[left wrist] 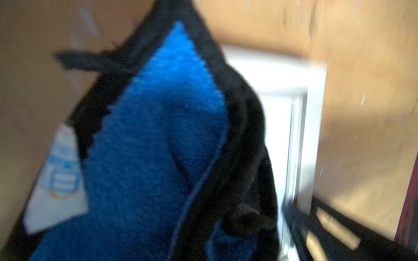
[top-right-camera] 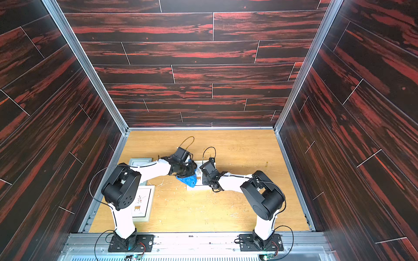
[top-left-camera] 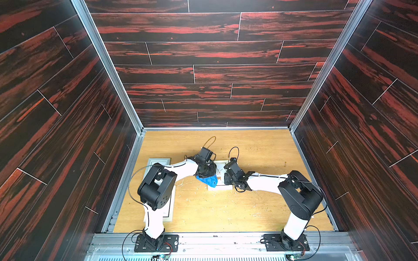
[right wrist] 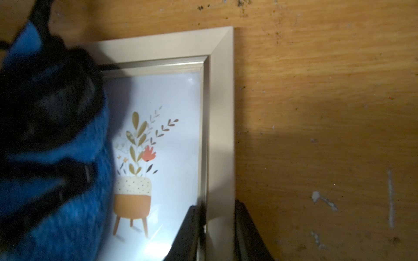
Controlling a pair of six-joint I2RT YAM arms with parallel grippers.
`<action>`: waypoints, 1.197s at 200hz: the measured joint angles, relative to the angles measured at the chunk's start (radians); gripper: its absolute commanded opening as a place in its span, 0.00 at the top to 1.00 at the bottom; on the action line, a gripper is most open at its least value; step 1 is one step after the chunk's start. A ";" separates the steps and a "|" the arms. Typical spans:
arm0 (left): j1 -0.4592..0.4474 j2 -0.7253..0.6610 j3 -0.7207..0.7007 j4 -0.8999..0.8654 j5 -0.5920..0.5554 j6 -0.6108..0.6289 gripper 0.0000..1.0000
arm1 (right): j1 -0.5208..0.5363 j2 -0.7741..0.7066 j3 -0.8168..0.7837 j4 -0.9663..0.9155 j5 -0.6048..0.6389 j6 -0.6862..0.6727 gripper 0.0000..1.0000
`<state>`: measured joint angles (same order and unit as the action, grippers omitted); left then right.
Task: Wipe the picture frame with a cloth
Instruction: Wipe the dirt from the picture frame.
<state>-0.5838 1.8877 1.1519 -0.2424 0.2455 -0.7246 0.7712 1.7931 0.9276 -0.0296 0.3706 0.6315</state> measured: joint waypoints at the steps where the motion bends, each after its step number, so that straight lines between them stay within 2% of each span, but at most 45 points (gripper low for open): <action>1: -0.002 -0.002 -0.004 0.001 0.000 -0.001 0.96 | 0.000 0.000 0.000 0.000 0.000 0.000 1.00; 30: -0.056 -0.069 -0.086 0.013 -0.002 -0.039 0.96 | 0.000 0.000 0.000 0.000 0.000 0.000 1.00; 71: -0.006 -0.042 -0.053 0.020 0.008 -0.047 0.96 | 0.000 0.000 0.001 -0.002 0.000 0.000 1.00; 100: -0.021 -0.045 -0.064 0.040 0.006 -0.070 0.96 | 0.000 -0.001 0.001 -0.002 0.000 0.000 1.00; 130: -0.095 -0.086 -0.166 0.168 0.013 -0.164 0.96 | 0.000 -0.001 0.001 -0.008 0.000 0.001 1.00; 163: -0.124 -0.066 -0.186 0.300 0.051 -0.267 0.97 | 0.000 -0.003 0.000 -0.010 0.000 0.001 1.00; 196: -0.103 -0.052 -0.208 0.363 0.062 -0.317 0.97 | 0.000 -0.008 0.000 -0.018 0.002 0.004 1.00; 239: -0.005 -0.145 -0.296 0.328 0.052 -0.296 0.97 | 0.000 -0.009 -0.001 -0.019 0.005 0.008 1.00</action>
<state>-0.5884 1.7428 0.8555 0.0856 0.2977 -1.0206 0.7712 1.7840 0.9264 -0.0483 0.3759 0.6392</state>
